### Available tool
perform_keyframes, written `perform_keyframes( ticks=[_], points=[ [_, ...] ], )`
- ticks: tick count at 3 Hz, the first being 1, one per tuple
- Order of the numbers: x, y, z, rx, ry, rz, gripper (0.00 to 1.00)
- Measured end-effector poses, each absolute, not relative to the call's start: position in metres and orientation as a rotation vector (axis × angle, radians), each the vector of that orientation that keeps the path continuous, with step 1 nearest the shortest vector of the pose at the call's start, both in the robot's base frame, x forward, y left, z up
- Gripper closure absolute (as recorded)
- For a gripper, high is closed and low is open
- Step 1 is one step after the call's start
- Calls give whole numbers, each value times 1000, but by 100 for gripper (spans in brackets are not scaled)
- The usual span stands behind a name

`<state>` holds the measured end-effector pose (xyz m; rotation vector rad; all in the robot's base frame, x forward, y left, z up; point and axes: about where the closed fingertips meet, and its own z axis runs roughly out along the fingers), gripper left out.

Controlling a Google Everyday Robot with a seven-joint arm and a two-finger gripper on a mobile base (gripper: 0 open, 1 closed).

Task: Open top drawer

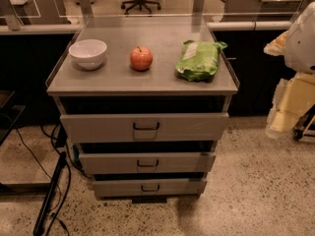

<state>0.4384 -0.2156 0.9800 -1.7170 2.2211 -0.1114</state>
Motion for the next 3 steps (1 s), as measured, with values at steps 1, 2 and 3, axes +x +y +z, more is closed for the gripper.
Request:
perform_keyframes(
  ticks=[1, 2, 3],
  points=[
    [438, -216, 980, -1717, 2221, -112, 0],
    [444, -214, 964, -1730, 2216, -123, 0],
    [456, -205, 937, -1756, 2211, -93, 0]
  ],
)
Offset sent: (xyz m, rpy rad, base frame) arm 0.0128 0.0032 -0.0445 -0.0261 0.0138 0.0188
